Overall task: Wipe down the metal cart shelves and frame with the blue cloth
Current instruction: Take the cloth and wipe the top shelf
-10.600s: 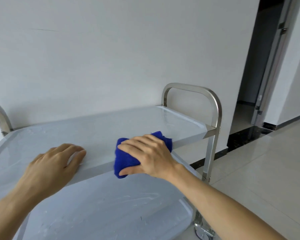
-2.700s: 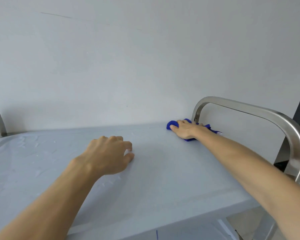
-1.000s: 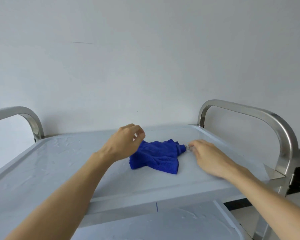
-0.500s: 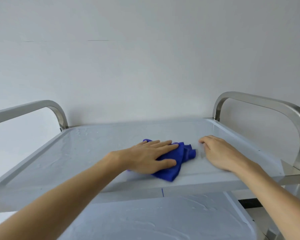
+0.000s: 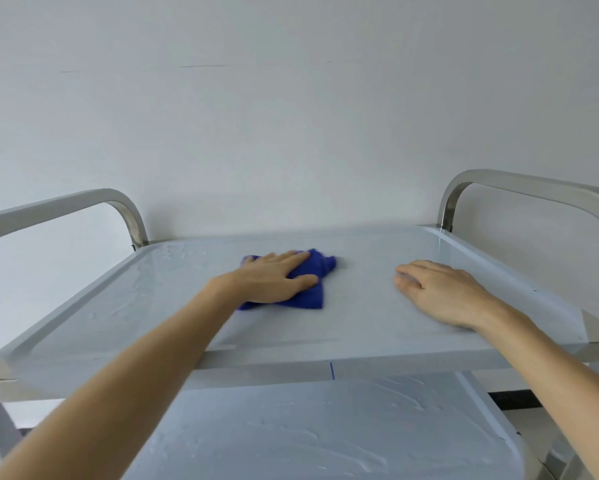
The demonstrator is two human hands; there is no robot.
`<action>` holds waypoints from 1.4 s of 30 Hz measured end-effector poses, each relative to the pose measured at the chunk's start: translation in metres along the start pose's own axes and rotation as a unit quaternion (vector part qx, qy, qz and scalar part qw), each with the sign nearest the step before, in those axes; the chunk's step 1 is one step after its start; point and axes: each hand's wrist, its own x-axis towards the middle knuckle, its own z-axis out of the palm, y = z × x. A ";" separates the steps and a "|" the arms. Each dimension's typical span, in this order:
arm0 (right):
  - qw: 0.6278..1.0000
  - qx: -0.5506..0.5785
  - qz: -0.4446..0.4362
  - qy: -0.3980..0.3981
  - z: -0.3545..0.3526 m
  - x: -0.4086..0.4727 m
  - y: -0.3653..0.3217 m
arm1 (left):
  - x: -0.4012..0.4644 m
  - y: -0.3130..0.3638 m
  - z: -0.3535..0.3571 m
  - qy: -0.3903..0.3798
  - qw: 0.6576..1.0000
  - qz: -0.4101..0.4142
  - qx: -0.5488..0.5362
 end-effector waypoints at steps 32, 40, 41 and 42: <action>0.999 -0.019 -0.048 -0.011 0.011 0.026 -0.038 | -0.082 -0.055 0.000 -0.028 0.998 0.043 -0.046; 0.990 -0.001 -0.130 -0.051 0.010 0.029 -0.074 | 0.021 -0.090 -0.005 0.015 0.994 -0.103 -0.014; 0.990 0.002 -0.128 -0.052 0.010 0.030 -0.074 | 0.036 -0.086 -0.006 0.011 0.994 -0.111 -0.014; 0.990 0.004 -0.128 -0.052 0.010 0.030 -0.073 | 0.049 -0.080 -0.008 0.006 0.993 -0.119 -0.013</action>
